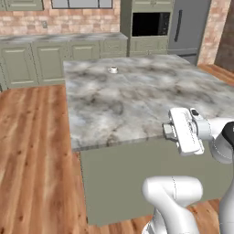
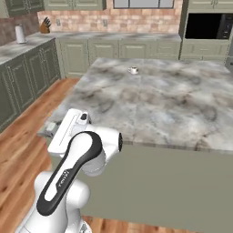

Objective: Pick up the marshmallow and place it in the cup of hot chocolate on the dining counter.

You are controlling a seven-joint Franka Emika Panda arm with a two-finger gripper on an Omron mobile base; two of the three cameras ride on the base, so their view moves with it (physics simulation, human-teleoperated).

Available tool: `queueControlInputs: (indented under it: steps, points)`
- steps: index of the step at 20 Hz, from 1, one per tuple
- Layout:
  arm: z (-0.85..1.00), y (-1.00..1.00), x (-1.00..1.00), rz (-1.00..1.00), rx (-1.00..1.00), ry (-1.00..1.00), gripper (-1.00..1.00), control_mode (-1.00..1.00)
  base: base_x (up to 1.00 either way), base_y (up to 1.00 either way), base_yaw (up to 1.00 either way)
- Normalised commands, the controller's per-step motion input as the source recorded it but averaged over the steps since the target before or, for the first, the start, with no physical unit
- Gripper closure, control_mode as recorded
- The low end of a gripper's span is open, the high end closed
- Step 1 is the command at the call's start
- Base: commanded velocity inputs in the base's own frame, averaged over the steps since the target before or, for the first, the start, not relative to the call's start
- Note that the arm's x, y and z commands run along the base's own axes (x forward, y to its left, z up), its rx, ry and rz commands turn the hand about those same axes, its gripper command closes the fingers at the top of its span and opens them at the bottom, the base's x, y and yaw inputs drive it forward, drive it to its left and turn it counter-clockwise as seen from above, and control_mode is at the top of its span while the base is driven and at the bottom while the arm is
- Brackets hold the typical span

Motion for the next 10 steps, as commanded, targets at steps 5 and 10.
queueControlInputs:
  steps: [5, 10]
  points:
    - [0.0, 0.0, 0.0, 0.0, 0.0, 0.0, 1.0, 1.0, 0.02, 1.0, -0.51]
    - [0.0, 0.0, 0.0, 0.0, 0.0, 0.0, 1.0, 1.0, 0.04, 1.0, -0.59]
